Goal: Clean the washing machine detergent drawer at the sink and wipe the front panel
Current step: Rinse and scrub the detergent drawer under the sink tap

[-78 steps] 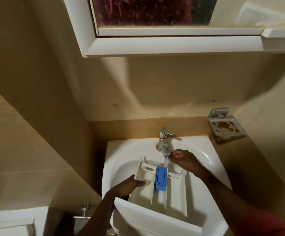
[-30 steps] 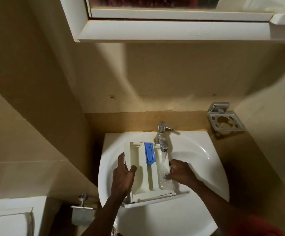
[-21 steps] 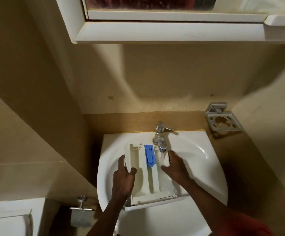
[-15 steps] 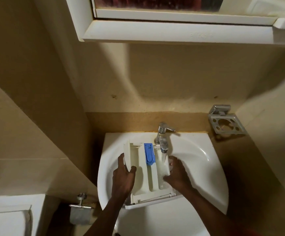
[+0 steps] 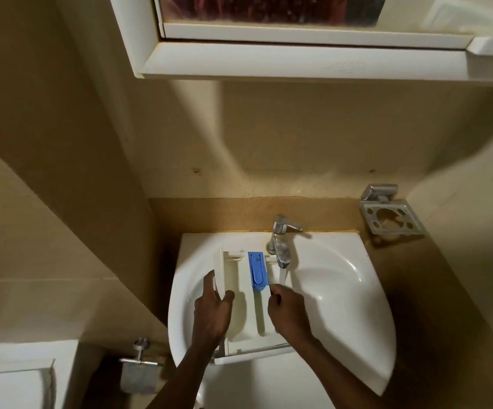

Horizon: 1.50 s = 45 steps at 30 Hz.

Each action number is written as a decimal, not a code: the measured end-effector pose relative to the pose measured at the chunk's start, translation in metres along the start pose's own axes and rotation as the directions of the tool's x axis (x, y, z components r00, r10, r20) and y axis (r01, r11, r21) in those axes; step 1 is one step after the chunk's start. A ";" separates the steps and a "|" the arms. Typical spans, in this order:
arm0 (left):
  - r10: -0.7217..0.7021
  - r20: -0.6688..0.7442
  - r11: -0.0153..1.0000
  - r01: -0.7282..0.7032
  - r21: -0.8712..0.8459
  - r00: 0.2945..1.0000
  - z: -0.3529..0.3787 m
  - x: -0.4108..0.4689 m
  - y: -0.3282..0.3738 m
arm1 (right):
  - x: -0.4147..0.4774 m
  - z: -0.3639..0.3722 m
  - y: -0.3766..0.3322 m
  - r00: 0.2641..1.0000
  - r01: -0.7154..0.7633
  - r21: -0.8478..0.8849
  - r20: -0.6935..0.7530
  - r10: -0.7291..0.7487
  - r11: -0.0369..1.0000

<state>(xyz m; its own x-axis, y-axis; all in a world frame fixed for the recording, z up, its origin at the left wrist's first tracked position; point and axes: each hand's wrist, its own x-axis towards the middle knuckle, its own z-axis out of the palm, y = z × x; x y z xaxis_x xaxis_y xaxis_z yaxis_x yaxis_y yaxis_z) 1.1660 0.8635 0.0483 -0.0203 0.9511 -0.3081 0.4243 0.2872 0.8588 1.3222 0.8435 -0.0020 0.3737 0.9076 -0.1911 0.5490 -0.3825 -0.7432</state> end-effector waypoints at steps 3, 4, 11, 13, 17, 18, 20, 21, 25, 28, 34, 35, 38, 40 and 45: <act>-0.017 0.025 1.000 0.017 -0.006 1.000 -0.002 0.003 -0.001 | 0.024 -0.006 -0.011 0.955 -0.230 0.106 0.214 0.204 0.967; -0.023 0.031 1.000 0.023 -0.009 0.999 -0.002 0.003 -0.002 | 0.034 -0.008 -0.015 0.943 -0.290 0.222 0.234 0.238 0.931; -0.064 0.080 0.998 0.065 -0.019 0.995 -0.006 0.004 -0.003 | 0.033 -0.007 -0.014 0.922 -0.259 0.346 0.367 0.124 0.902; -0.061 0.076 0.998 0.062 -0.010 0.995 -0.006 0.004 -0.003 | 0.033 -0.017 -0.010 0.848 -0.333 0.287 0.507 0.152 0.898; -0.044 0.077 0.999 0.044 0.000 0.996 -0.004 0.002 -0.004 | 0.046 -0.026 -0.005 0.868 -0.365 0.238 0.436 0.236 0.900; -0.043 0.081 0.999 0.044 -0.005 0.996 -0.003 0.001 -0.004 | 0.045 -0.023 -0.007 0.905 -0.351 0.266 0.343 0.252 0.898; -0.049 0.085 0.999 0.051 -0.014 0.995 -0.003 -0.001 -0.005 | 0.041 -0.012 -0.009 0.947 -0.288 0.262 0.221 0.233 0.921; -0.053 0.087 0.998 0.054 -0.013 0.995 -0.004 -0.001 -0.005 | 0.038 -0.008 -0.011 0.955 -0.250 0.250 0.223 0.195 0.935; -0.060 0.099 0.998 0.060 -0.004 0.993 -0.004 -0.001 -0.005 | 0.039 -0.017 -0.010 0.858 -0.328 0.324 0.495 0.136 0.887; -0.050 0.094 0.999 0.048 0.019 0.994 -0.002 -0.002 -0.006 | 0.047 -0.034 -0.010 0.819 -0.325 0.298 0.564 0.110 0.897; -0.039 0.037 0.999 0.039 0.003 0.999 0.000 -0.001 -0.005 | 0.035 -0.024 -0.018 0.830 -0.342 0.301 0.540 0.137 0.890; -0.038 0.016 0.999 0.038 -0.006 0.999 0.000 -0.001 -0.006 | 0.031 -0.028 -0.017 0.815 -0.365 0.290 0.559 0.153 0.885; -0.035 -0.022 0.999 0.034 -0.025 0.999 0.002 0.000 -0.007 | 0.025 -0.046 0.001 0.712 -0.381 0.145 0.676 0.190 0.913; -0.026 -0.022 1.000 0.026 -0.015 0.999 0.002 0.000 -0.007 | 0.025 -0.060 0.008 0.617 -0.349 0.031 0.760 0.204 0.937; -0.013 -0.019 1.000 0.013 0.013 1.000 0.004 -0.002 -0.007 | 0.028 -0.059 -0.003 0.775 0.018 -0.228 0.618 0.130 0.974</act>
<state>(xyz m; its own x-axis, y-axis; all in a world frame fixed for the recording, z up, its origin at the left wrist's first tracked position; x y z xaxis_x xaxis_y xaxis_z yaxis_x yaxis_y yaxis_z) 1.1667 0.8593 0.0410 -0.0429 0.9493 -0.3114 0.4360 0.2982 0.8491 1.3754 0.8602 0.0324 -0.1010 0.7606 -0.6413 0.7115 -0.3953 -0.5809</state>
